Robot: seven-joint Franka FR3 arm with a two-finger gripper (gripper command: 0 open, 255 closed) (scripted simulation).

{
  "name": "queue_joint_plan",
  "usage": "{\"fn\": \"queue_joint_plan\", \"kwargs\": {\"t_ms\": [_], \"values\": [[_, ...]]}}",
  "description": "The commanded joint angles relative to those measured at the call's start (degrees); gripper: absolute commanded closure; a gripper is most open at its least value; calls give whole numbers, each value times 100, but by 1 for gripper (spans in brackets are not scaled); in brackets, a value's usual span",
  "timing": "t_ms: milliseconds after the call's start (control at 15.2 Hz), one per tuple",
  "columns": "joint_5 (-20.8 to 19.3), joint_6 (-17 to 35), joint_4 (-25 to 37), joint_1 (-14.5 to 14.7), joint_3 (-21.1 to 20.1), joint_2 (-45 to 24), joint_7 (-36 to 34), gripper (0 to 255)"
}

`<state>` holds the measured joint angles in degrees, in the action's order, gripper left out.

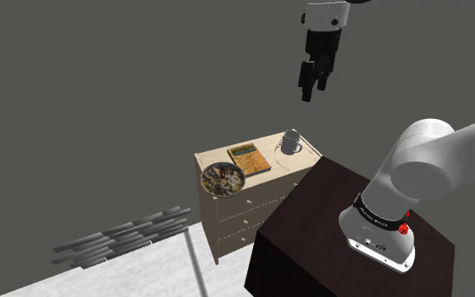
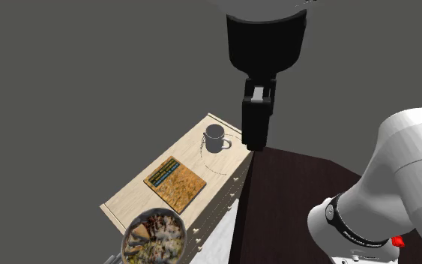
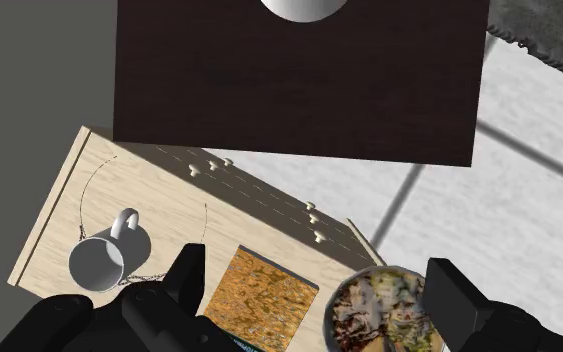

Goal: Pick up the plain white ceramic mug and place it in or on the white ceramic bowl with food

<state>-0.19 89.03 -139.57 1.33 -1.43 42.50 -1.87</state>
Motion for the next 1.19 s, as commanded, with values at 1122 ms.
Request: {"fn": "queue_joint_plan", "kwargs": {"t_ms": [1122], "values": [[-742, 3169, -845, -587, 1110, -2355, 1087, 0]]}}
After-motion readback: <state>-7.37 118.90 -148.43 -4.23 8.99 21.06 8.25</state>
